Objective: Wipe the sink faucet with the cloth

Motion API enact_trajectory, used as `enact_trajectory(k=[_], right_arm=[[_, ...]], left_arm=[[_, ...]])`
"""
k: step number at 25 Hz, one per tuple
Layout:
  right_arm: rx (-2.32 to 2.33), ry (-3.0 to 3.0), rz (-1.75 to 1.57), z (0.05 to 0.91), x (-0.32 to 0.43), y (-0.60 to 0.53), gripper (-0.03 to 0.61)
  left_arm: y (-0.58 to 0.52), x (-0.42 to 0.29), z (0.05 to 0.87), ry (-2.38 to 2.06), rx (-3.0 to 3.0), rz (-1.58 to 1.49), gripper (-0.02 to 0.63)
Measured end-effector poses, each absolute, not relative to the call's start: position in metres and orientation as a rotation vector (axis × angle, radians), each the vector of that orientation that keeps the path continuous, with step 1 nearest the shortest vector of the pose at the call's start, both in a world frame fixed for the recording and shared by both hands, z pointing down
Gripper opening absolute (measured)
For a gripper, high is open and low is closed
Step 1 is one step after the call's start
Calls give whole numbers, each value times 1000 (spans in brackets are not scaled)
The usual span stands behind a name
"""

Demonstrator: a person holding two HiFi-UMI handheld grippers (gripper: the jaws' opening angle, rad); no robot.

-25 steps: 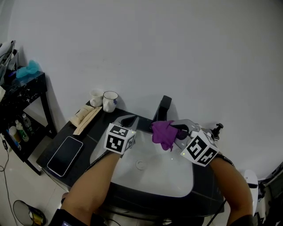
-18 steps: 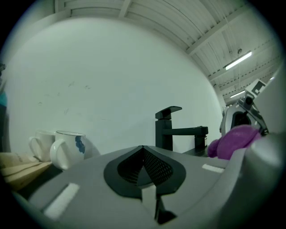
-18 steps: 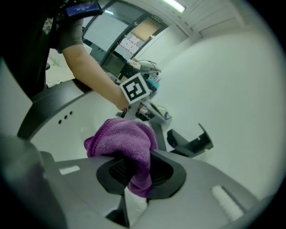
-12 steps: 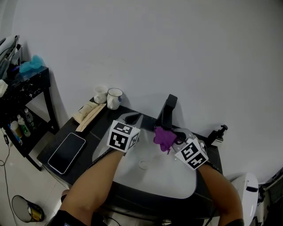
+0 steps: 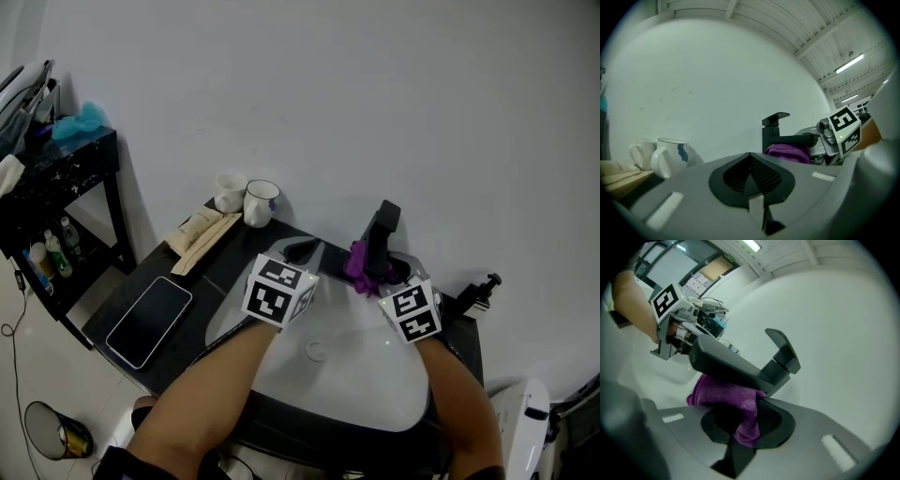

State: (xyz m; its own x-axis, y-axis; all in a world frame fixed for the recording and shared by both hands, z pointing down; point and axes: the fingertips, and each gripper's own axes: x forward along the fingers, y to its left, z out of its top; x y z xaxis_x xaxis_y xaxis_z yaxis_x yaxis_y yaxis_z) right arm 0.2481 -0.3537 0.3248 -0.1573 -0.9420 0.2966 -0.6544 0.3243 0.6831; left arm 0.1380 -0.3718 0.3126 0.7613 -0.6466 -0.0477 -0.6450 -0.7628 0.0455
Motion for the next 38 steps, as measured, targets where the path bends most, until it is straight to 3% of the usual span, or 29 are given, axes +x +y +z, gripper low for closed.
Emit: enact_trajectory(k=[21,38], right_arm=[[1263,-1837,-407,372,247,-347,67],[1670,-1714,-637,185,334,-366,67]], left_arm=[[-375,136,313,-1075,2911,-94,17],[-375,134,313,-1081,2899,-90,17]])
